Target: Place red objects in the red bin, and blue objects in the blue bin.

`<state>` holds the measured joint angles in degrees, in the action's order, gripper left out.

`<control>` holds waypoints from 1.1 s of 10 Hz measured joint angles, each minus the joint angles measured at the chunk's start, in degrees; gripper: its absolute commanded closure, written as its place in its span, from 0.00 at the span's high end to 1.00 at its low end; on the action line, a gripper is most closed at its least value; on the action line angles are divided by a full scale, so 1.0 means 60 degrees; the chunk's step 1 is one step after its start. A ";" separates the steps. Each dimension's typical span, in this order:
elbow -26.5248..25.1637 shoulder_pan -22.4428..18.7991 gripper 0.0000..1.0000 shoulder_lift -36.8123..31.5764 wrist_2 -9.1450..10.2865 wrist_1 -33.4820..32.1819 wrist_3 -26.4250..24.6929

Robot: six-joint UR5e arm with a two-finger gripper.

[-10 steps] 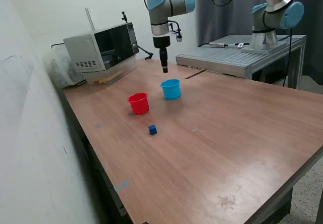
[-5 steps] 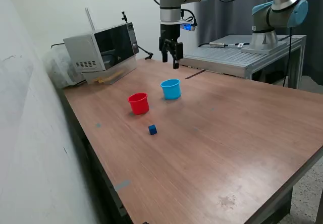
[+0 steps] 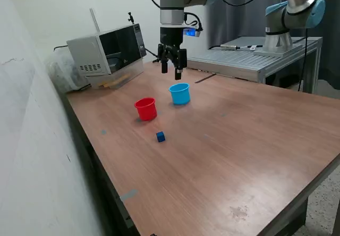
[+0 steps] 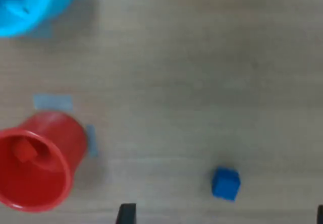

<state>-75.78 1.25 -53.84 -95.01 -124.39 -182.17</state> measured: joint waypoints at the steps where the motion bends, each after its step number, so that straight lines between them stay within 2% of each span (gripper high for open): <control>1: 0.0568 -0.0127 1.00 0.0440 0.0030 -0.0025 -0.0623; 3: 0.1550 -0.0387 1.00 0.1312 0.0052 -0.0116 -0.1692; 5: 0.2136 -0.0487 1.00 0.2133 0.0104 -0.0300 -0.2414; 11: 0.2739 -0.0460 1.00 0.3681 0.0247 -0.1001 -0.2699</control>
<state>-59.34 -1.51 -31.76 -93.53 -130.39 -198.36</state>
